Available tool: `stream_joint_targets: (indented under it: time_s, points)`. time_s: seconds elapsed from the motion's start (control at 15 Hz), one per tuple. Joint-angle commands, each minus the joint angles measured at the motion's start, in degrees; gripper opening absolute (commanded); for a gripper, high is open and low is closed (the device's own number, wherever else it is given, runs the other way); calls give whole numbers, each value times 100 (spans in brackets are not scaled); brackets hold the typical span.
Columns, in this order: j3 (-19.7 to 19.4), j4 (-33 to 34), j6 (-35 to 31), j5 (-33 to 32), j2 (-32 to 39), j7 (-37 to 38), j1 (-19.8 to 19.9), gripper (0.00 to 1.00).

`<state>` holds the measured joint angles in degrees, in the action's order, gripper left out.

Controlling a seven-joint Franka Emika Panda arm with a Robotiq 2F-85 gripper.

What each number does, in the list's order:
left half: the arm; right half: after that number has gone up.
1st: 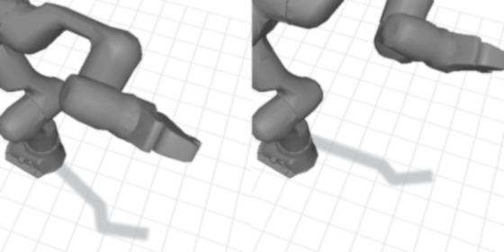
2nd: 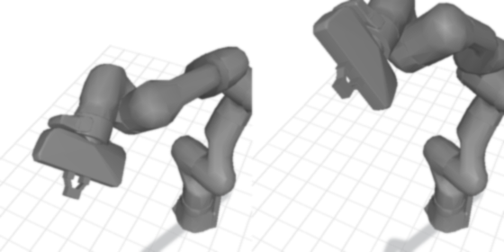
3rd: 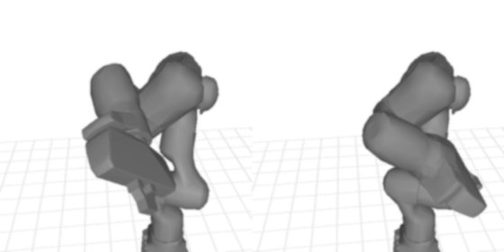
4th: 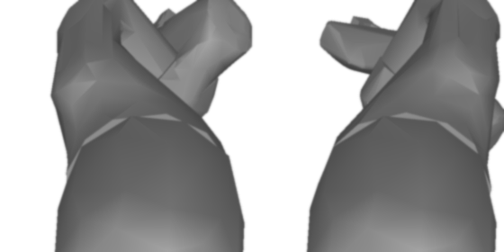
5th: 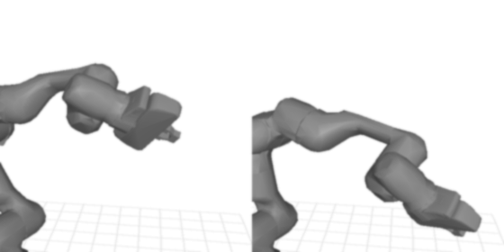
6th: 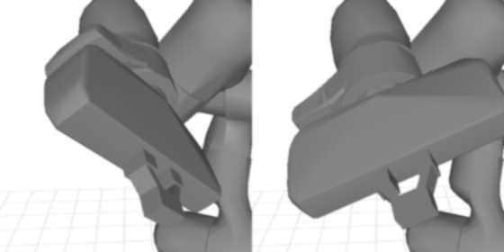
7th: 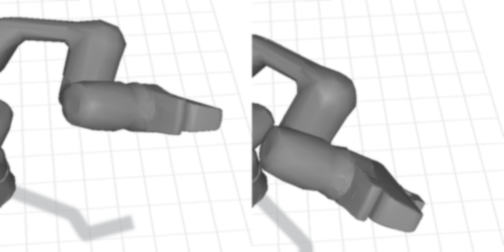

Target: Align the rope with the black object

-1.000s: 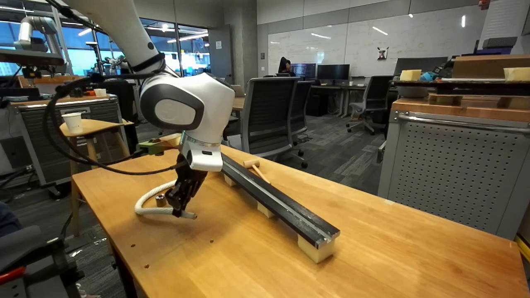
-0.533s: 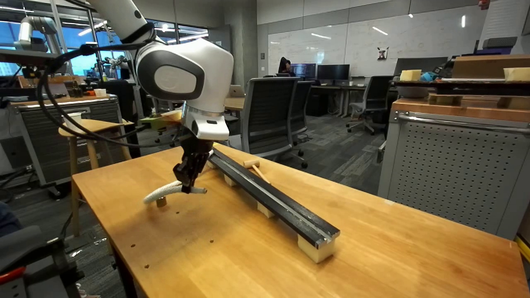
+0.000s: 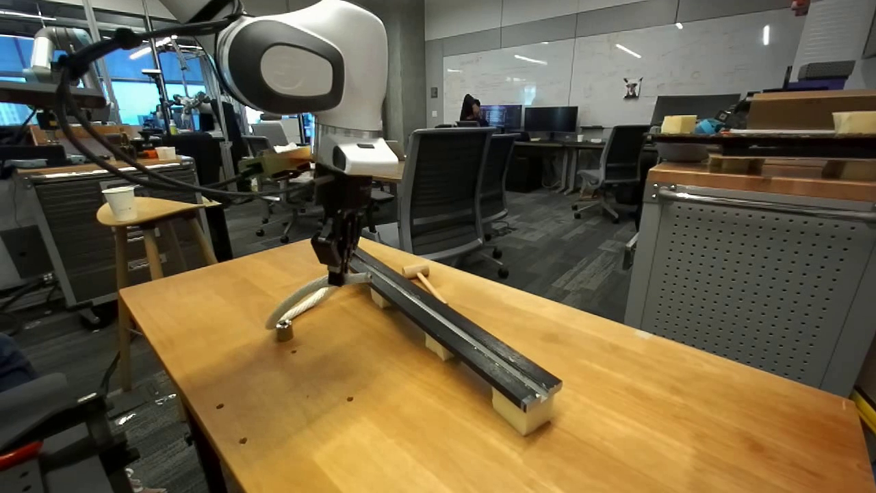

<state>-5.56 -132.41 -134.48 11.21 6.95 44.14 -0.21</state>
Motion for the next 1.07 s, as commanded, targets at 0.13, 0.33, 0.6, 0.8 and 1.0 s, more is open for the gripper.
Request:
stream_joint_targets:
  time_s: [0.13,0.33,0.6,0.8,1.0]
  points:
    - [-134,434,-187,-522,78,582,154,3]
    - [-194,607,-198,-578,197,712,243,3]
    - [-274,731,-528,-657,306,982,267,3]
    - [-396,859,-982,-942,480,1376,249,3]
    - [-572,1043,-1312,-1265,722,1819,240,3]
